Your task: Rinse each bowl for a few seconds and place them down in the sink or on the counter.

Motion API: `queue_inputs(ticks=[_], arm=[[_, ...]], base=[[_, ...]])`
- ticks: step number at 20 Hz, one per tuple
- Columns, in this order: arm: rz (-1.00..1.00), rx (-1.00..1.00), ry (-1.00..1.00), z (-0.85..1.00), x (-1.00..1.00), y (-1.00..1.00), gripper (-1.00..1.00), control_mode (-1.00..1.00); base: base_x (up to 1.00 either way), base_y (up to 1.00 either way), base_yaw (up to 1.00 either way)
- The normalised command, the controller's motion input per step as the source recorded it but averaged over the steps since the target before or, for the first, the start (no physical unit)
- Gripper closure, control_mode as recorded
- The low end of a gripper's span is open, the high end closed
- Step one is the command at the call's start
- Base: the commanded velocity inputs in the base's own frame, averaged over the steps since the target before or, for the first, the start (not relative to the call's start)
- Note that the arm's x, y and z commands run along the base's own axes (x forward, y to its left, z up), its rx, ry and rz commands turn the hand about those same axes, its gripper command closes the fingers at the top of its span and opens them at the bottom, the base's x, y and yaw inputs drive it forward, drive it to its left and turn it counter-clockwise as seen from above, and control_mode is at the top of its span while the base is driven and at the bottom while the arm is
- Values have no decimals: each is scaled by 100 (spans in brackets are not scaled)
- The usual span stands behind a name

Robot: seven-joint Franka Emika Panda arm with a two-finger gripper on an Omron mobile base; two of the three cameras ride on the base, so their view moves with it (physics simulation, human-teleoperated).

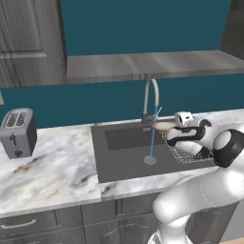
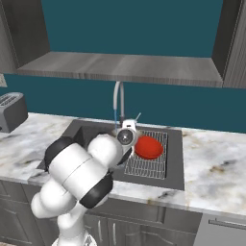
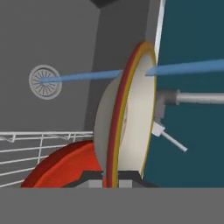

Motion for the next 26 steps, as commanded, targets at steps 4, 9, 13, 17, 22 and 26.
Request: queue_inputs(ticks=[4,9,13,17,22,26], arm=[[-8,0,-2,17,-23,-32,100,-100],[-11,-2,-1,27,-5,-38,100,-100],[-23,-8,2,30,0,-45,100,-100],[-33,-9,12,25,3,-35,100,-100],[-33,-6,14,14,2,-36,100,-100],[-30,-4,7,6,-1,-45,100,-100]], base=[[0,0,0],[0,0,0],[0,0,0],[0,0,0],[0,0,0],[0,0,0]])
